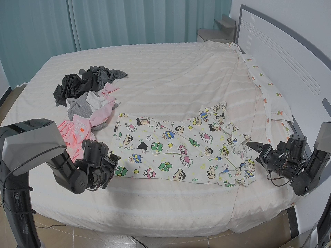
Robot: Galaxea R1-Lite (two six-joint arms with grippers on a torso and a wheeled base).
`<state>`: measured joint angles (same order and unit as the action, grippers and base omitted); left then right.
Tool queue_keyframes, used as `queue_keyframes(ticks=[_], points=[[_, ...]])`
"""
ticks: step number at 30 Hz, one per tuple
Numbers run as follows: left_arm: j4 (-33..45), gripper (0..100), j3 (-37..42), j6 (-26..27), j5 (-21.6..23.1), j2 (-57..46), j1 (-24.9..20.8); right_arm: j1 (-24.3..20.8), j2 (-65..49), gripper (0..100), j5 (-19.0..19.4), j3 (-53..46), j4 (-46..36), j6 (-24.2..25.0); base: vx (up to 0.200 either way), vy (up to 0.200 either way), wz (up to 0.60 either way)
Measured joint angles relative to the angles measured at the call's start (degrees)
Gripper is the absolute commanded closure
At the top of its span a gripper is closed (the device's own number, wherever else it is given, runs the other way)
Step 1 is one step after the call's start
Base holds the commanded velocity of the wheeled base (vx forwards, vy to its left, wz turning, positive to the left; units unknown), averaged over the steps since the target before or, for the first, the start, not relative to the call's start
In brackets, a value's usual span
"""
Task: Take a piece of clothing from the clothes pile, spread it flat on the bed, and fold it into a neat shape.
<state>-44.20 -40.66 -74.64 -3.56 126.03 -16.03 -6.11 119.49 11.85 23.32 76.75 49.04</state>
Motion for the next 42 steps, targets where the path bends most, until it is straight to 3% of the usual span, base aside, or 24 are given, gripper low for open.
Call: queue_keyframes(ticks=[5, 13, 25, 26, 32, 42], points=[[-10.7, 0, 8.4, -2.7, 4.7, -4.4, -1.1, -3.5, 0.4, 0, -3.6, -0.5, 0.6, 0.9, 0.000, 0.000, 0.00], [-30.1, 0, 18.1, -0.1, 4.1, -4.1, -3.6, -5.5, 2.7, 0, -5.4, -0.8, 1.6, 1.3, 0.000, 0.000, 0.00], [-31.3, 0, 20.3, 1.7, 1.3, -0.5, -5.7, -6.6, 7.0, 0, -6.5, -0.7, 5.4, 1.1, 0.000, 0.000, 0.00], [-31.3, 0, 20.3, 1.7, 1.3, -0.4, -5.7, -7.0, 7.7, 100, -7.0, -0.4, 6.0, 1.0, 0.000, 0.000, 0.00], [-31.3, 0, 20.3, 1.7, 1.2, -0.1, -5.8, -8.0, 10.9, 100, -11.9, 3.0, 8.9, 0.2, 0.000, 0.000, 0.00], [-31.3, 0, 20.3, 1.7, 1.1, 0.2, -5.8, -9.2, 10.6, 100, -12.3, 2.4, 10.4, -1.8, 0.000, 0.000, 0.00]])
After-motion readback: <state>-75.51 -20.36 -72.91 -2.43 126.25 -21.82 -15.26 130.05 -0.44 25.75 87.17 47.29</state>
